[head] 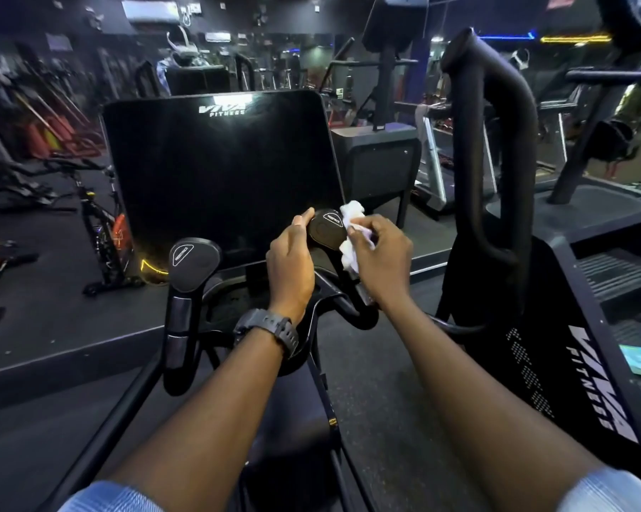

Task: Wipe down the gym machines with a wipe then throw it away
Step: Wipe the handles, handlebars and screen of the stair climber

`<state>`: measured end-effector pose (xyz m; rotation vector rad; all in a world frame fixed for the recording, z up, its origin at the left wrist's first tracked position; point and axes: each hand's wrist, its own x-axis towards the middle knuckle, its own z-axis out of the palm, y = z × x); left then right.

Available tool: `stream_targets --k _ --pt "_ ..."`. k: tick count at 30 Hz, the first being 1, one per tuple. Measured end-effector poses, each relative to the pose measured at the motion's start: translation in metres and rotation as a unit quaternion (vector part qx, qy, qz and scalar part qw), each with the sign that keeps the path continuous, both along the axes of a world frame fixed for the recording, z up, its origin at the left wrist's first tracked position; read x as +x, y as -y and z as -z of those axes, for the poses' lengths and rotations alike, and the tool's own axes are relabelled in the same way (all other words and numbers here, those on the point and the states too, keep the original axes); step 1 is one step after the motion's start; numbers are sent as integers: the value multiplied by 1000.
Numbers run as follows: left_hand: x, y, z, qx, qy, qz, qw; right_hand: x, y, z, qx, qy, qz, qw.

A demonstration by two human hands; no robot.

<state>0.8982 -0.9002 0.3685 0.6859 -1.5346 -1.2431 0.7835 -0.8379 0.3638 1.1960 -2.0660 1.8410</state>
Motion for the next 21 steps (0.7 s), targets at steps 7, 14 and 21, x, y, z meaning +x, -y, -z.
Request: stream_targets --k 7,14,21 --pt "-16 -12 23 113 -85 43 989 -4 -21 38 36 -40 -17 998" --pt "-29 -23 42 201 -99 64 972 10 -21 43 41 -65 -53 996" --pt "-21 -20 48 193 -69 94 974 11 -24 55 14 12 -19 1000"
